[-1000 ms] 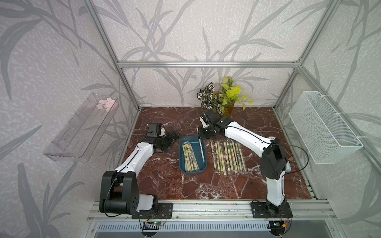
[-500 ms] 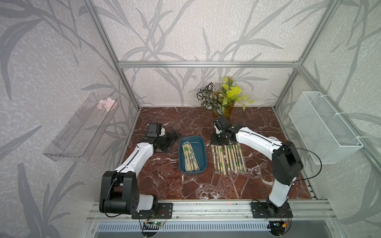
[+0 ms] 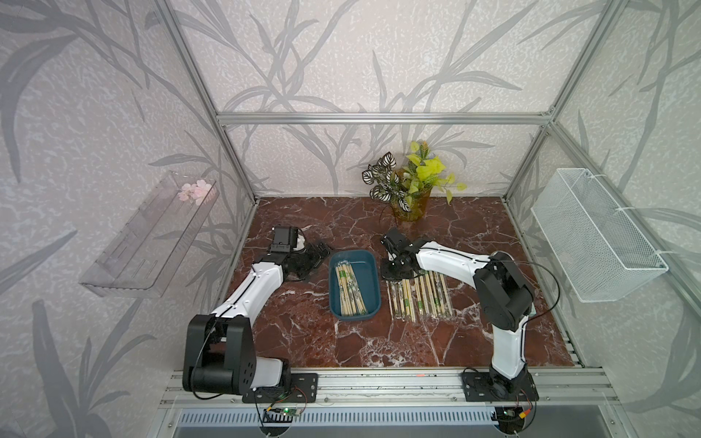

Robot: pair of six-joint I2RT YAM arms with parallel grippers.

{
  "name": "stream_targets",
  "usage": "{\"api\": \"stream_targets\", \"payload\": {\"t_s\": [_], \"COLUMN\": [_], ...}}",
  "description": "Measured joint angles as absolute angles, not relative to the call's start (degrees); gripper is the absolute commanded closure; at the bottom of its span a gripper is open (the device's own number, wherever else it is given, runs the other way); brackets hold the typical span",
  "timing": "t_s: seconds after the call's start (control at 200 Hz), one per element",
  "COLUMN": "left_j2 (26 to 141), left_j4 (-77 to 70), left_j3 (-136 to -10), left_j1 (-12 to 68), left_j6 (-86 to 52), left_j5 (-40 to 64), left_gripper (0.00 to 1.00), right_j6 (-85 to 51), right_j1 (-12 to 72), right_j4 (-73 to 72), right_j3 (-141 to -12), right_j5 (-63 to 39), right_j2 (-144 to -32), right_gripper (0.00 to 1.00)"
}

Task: Take the paired disposable chopsticks out of the storage box
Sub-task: Place the paired disposable chopsticks at the center of the board, then pick up the paired disposable chopsticks from the storage box.

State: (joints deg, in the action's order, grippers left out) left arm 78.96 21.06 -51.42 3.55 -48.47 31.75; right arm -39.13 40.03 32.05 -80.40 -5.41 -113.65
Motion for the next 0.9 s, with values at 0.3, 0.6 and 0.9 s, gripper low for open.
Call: {"api": "stream_targets", "payload": {"t_s": [0.3,0.6,0.9], "left_j2": [78.96,78.96,78.98], "left_j4": [21.15,21.45,22.85], "left_j3": [-51.42,-51.42,-51.48], "left_j1": [3.6,3.6,3.2], "left_j6": [-48.16,-47.48,-46.37], "left_j5": [32.1,32.27,31.75], "left_gripper": [0.0,0.0,0.0], "right_j6": [-38.92,-38.59,-35.51], "right_j1": [40.03,40.32,45.87], "right_j4": [32.73,33.12,35.59], "right_j3": [-80.95,-85.45,-97.84], "right_j5": [-5.17,-11.73,-15.57], "right_j2": [-113.36,-108.14,-112.01], "right_gripper": [0.62,0.62,0.62]}}
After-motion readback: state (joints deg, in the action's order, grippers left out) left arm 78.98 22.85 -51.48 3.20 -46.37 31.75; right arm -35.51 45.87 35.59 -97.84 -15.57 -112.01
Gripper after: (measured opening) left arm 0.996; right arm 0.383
